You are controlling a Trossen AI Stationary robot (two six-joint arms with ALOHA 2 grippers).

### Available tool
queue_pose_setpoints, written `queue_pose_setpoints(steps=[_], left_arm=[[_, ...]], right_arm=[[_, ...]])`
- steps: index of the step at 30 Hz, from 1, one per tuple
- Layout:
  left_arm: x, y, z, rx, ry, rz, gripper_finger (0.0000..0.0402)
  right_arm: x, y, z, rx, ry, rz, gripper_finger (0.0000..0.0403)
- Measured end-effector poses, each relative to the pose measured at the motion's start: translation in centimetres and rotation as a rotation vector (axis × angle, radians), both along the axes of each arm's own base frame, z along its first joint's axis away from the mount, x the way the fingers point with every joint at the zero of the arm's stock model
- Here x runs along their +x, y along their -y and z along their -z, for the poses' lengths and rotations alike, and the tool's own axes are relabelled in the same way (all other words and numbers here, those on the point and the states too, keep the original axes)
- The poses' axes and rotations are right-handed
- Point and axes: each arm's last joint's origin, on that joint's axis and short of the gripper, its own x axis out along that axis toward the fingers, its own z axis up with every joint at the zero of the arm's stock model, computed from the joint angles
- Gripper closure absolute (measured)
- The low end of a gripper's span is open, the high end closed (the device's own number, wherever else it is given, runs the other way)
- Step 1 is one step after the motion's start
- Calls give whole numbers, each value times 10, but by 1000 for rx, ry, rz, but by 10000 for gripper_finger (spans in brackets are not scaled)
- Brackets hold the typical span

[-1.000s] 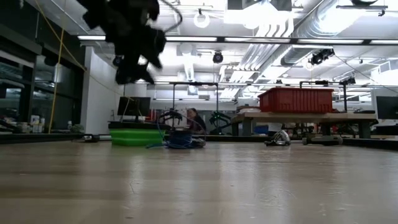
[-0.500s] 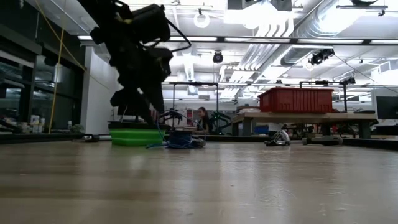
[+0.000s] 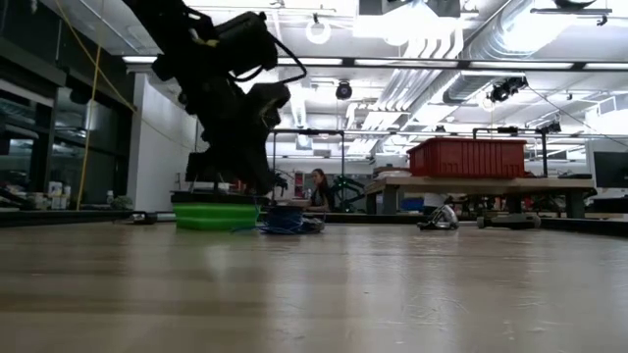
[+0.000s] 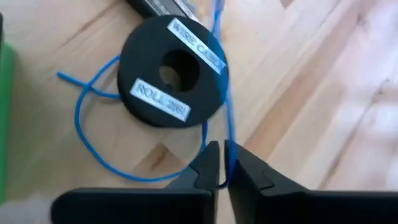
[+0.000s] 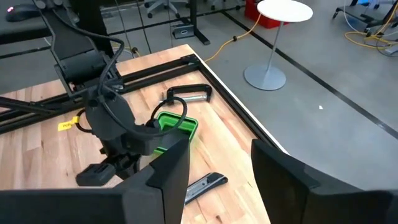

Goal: Coil cords
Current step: Uncoil the blue wire from the spool

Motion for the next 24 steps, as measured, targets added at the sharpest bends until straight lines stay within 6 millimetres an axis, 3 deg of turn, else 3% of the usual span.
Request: queue_pose_setpoints(steps=[5,16,24], left_arm=[[-9,1,-30,10,-21,50,399],[-46,-14,-209,237,399,2,401],[-69,-21,-297,405,630,-56,401]], right_arm=[[0,0,0,-3,-2,-2,237],[-1,2,0,-79,-32,24,237],[-1,2,0,-75,-28,31,237]])
